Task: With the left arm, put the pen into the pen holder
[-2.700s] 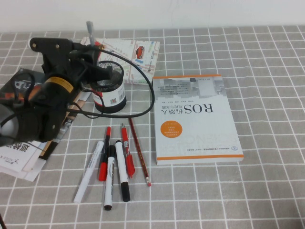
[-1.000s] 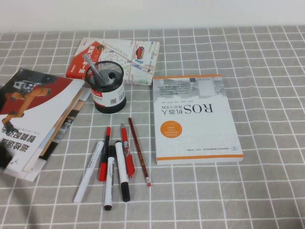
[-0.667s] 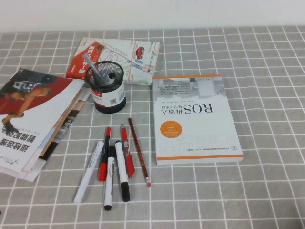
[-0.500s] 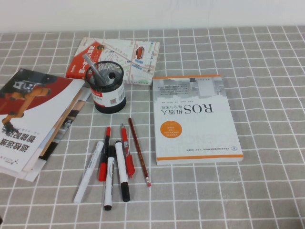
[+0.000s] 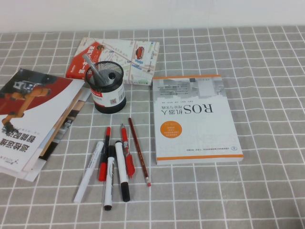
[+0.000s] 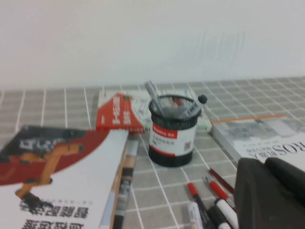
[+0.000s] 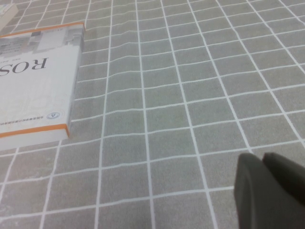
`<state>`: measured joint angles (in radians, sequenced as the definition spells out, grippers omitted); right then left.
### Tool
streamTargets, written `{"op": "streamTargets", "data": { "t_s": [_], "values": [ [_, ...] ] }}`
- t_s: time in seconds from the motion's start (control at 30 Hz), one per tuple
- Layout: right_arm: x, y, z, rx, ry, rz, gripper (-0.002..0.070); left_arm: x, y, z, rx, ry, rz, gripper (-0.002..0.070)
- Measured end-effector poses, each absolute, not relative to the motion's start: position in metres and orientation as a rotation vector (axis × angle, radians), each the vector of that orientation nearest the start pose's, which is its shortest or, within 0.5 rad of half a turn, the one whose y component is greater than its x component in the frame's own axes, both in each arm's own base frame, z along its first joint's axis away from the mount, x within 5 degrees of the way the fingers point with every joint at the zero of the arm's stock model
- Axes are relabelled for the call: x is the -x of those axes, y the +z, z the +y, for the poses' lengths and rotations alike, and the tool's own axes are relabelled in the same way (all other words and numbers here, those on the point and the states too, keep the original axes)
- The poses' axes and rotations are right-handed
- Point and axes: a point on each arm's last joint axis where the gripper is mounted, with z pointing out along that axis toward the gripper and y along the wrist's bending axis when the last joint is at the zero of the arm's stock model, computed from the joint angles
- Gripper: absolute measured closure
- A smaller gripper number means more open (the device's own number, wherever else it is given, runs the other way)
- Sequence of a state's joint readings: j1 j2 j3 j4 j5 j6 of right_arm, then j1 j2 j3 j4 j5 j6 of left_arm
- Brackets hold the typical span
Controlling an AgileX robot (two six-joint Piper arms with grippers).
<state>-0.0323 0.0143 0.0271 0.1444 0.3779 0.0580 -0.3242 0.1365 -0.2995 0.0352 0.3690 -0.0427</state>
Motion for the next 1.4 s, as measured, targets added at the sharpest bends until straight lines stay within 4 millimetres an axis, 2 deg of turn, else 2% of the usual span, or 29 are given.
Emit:
{"op": "streamTargets", "data": {
  "t_s": [0.17,0.4,0.57,0.73,0.93,1.4],
  "values": [
    [-0.054,0.170,0.003,-0.177,0.159,1.894,0.0691,-0.043,0.249,-0.011,-0.171,-0.199,1.619,0.0677],
    [-0.054,0.170,0.003,-0.177,0.159,1.894,0.0691,-0.051,0.216,-0.008,-0.066,-0.144,1.657,0.0677],
    [-0.054,0.170,0.003,-0.177,0.159,1.894,0.0691,-0.056,0.192,-0.008,-0.013,-0.175,1.666,0.0678],
    [-0.054,0.170,0.003,-0.177,0.159,1.894,0.0691,-0.055,0.185,-0.008,-0.001,-0.191,1.724,0.0677],
    [-0.054,0.170,0.003,-0.177,0.159,1.894,0.0691,-0.052,0.173,-0.009,-0.078,-0.148,1.859,0.0678],
    [-0.054,0.170,0.003,-0.177,0.159,1.894,0.0691,-0.052,0.171,-0.010,-0.094,-0.139,1.879,0.0677]
  ]
}}
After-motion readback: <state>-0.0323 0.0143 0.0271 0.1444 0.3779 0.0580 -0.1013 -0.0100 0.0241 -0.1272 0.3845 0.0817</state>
